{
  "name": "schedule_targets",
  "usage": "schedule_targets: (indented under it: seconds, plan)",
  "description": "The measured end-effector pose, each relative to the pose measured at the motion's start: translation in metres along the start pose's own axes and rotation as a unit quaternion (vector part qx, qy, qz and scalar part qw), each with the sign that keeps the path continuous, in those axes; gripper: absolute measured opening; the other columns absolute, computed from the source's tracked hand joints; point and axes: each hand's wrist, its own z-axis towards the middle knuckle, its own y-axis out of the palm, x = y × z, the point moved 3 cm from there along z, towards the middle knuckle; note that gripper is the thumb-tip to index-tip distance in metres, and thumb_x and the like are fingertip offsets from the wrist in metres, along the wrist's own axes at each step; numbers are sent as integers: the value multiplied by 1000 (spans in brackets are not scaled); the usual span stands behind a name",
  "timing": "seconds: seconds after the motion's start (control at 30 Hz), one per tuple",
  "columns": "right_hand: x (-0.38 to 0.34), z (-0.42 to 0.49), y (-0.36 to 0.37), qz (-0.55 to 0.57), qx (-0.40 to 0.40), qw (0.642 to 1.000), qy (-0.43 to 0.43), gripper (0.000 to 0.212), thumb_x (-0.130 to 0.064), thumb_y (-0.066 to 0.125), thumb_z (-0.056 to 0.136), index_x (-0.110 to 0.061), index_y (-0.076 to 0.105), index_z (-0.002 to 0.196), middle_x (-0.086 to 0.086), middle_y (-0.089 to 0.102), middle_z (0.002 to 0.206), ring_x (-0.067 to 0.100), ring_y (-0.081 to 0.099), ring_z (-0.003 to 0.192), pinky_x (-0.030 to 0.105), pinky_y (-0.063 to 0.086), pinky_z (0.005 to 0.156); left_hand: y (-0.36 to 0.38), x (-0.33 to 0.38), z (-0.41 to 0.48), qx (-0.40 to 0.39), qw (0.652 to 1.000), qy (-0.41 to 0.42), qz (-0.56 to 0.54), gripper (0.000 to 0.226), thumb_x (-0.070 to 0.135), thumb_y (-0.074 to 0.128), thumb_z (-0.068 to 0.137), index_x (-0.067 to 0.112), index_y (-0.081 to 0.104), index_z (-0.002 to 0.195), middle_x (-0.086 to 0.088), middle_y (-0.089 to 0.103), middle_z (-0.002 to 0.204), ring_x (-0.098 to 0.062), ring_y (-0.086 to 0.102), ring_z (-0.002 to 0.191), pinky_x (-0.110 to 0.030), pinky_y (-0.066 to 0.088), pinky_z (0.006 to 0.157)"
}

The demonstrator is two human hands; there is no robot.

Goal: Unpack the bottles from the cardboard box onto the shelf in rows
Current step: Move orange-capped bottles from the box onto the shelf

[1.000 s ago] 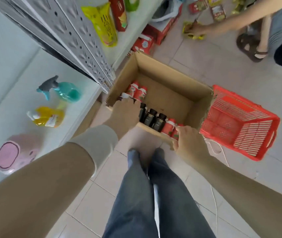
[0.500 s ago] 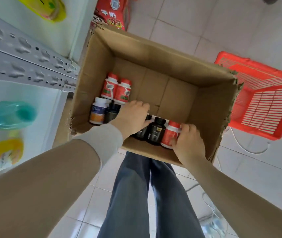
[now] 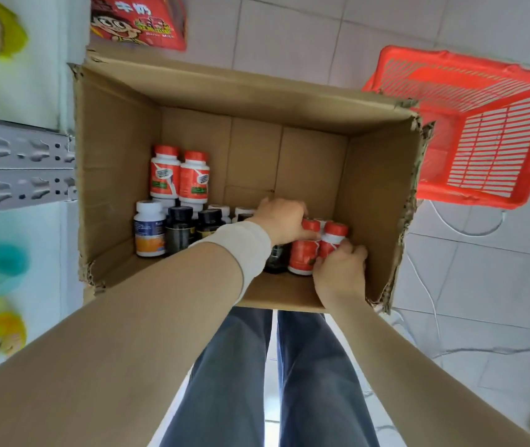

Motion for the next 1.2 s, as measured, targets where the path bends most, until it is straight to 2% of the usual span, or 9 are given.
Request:
schedule_targets:
  seconds: [0.17,0.33,0.5,0.7,0.87,0.93,1.03,1.13,1.2]
  plan:
    - [-2,-3,1,-26,11,999,-18,56,-17,50,93,0,22,140,21,29,140,31,39,127,32,31,108,-6,-6,-5,47,989,4,-141,50,47,68,79,21,59,121,-1,62,120,-20,52,116,-38,37,102]
    - [-3,-2,1,-62,13,998,-28,58,-17,52,94,0,21,140,21,27,141,29,41,129,31,38,105,-20,-24,-26,109,948,42,-295,42,27,71,80,28,59,120,8,49,113,-5,45,107,-21,32,92]
    - [-7,12,7,-11,-28,999,-18,68,-29,64,86,-2,26,135,17,40,133,29,48,122,34,44,95,-29,-47,-37,164,839,3,-520,33,15,68,83,24,60,113,7,60,111,-10,57,108,-24,49,92]
    - [-11,15,9,28,-38,999,-17,67,-22,69,81,1,31,131,20,41,133,34,49,120,36,42,96,-26,-63,-51,197,746,-55,-634,25,15,57,91,25,55,113,-2,59,117,-18,58,110,-31,52,87]
    - [4,-6,-14,151,-28,987,-44,61,-22,76,72,-4,46,123,15,54,122,30,55,108,33,43,88,-24,-53,-83,225,632,-103,-734,5,22,53,93,20,57,91,2,65,88,-14,64,81,-34,52,81]
    - [5,-22,-25,209,-58,974,-62,58,-22,75,74,-9,47,124,10,58,118,21,55,98,26,42,82,-19,-46,-100,229,594,-121,-762,4,26,54,93,23,53,91,1,64,89,-14,63,81,-37,50,86]
    - [6,-46,-36,240,-119,959,-93,56,-25,69,82,-13,42,129,1,52,112,14,49,98,23,39,85,-11,-34,-131,222,544,-87,-804,24,33,49,94,18,50,114,-3,67,102,-16,65,84,-34,53,82]
    - [14,-72,-41,270,-170,938,-137,56,-22,71,81,-13,43,129,4,57,116,24,56,110,37,43,102,2,-18,-171,229,495,-25,-838,27,37,41,96,16,52,110,1,73,86,-13,69,69,-29,56,69]
    - [22,-94,-44,263,-194,926,-190,57,-23,73,78,-15,45,128,8,60,117,28,58,110,44,45,102,17,-4,-202,253,464,-16,-849,34,41,40,96,13,55,109,2,72,82,-12,69,65,-27,56,66]
